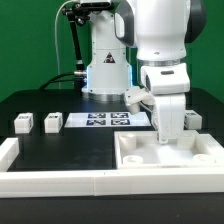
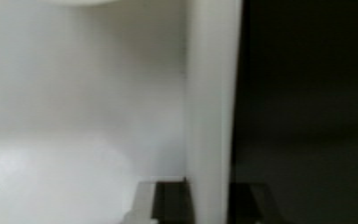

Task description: Assemble square table

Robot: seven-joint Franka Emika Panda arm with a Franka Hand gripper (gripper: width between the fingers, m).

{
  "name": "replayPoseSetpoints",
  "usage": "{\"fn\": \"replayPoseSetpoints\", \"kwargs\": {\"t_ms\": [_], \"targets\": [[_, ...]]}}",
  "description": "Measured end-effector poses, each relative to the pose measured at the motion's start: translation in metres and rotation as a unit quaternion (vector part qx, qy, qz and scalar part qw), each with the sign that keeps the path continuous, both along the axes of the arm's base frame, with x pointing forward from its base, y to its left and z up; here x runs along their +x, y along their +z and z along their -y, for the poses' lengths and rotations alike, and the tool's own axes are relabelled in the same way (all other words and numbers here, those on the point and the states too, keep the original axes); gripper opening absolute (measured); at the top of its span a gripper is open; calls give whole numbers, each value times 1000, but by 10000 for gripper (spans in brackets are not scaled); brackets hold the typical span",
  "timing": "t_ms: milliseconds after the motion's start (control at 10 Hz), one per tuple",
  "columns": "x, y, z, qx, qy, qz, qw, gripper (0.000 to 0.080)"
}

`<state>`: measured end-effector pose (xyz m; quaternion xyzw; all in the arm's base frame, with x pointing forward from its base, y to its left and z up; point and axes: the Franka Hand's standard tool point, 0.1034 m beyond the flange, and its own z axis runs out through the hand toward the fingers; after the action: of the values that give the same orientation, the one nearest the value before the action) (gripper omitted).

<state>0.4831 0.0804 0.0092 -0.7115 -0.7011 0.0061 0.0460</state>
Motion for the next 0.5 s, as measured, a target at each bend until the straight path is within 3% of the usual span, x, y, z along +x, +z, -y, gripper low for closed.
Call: {"fn": "replayPoseSetpoints", "kwargs": {"t_ms": [300, 500], "targets": [[0, 0, 1, -1, -4, -2, 1000, 67], [0, 0, 1, -1, -4, -2, 1000, 391]]}}
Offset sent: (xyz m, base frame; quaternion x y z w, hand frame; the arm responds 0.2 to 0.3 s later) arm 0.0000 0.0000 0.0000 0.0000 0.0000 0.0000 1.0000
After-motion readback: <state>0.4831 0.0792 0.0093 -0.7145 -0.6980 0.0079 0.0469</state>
